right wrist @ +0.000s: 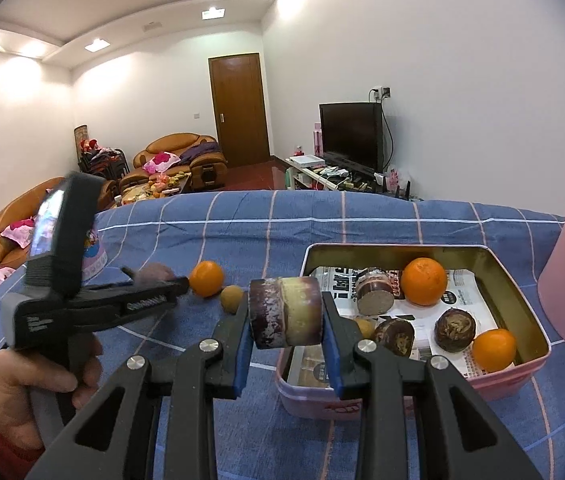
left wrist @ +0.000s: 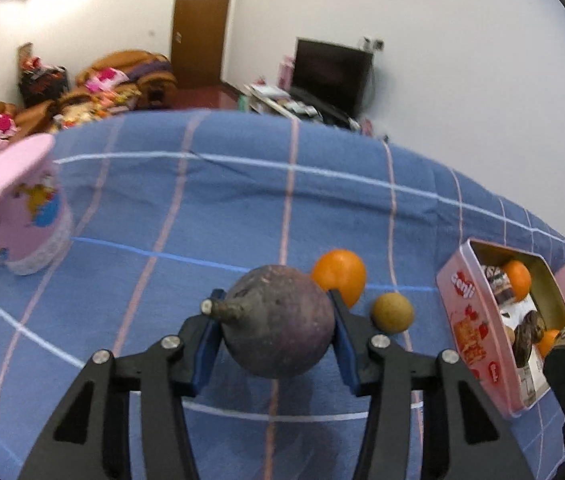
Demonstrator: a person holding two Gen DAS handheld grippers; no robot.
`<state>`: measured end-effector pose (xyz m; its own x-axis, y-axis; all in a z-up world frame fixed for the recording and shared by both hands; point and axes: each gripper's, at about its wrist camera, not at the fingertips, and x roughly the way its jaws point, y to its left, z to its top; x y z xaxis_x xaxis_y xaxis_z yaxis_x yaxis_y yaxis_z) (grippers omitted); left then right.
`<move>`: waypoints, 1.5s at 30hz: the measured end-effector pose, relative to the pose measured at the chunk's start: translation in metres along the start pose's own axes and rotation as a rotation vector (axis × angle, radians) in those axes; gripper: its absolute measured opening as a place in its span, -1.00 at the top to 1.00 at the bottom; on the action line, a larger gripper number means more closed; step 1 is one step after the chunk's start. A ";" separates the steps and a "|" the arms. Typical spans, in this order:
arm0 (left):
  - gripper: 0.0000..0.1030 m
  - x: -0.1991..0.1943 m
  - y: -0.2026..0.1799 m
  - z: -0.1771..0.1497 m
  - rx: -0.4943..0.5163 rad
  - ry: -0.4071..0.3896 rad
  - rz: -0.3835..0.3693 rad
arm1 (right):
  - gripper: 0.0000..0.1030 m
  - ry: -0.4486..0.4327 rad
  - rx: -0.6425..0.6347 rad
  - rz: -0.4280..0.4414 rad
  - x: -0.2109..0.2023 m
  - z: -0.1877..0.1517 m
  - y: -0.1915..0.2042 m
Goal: Organize fruits
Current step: 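Carry the cylinder with the right gripper while the left carries the purple fruit over the tin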
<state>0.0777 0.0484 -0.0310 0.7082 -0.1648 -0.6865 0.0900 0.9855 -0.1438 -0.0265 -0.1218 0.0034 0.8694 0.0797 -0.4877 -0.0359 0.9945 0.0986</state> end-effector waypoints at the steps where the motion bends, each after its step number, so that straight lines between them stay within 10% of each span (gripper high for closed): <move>1: 0.00 -0.006 -0.002 -0.003 0.000 -0.017 0.012 | 0.38 0.000 0.000 0.001 0.000 0.000 0.000; 9: 0.00 -0.053 -0.021 -0.025 0.067 -0.165 0.163 | 0.38 -0.023 -0.049 -0.063 -0.004 -0.002 0.006; 45: 0.00 -0.075 -0.136 -0.053 0.209 -0.202 0.039 | 0.37 -0.031 -0.039 -0.170 -0.032 -0.008 -0.084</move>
<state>-0.0248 -0.0756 0.0022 0.8371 -0.1357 -0.5299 0.1870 0.9814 0.0441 -0.0557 -0.2072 0.0039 0.8792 -0.0912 -0.4677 0.0942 0.9954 -0.0171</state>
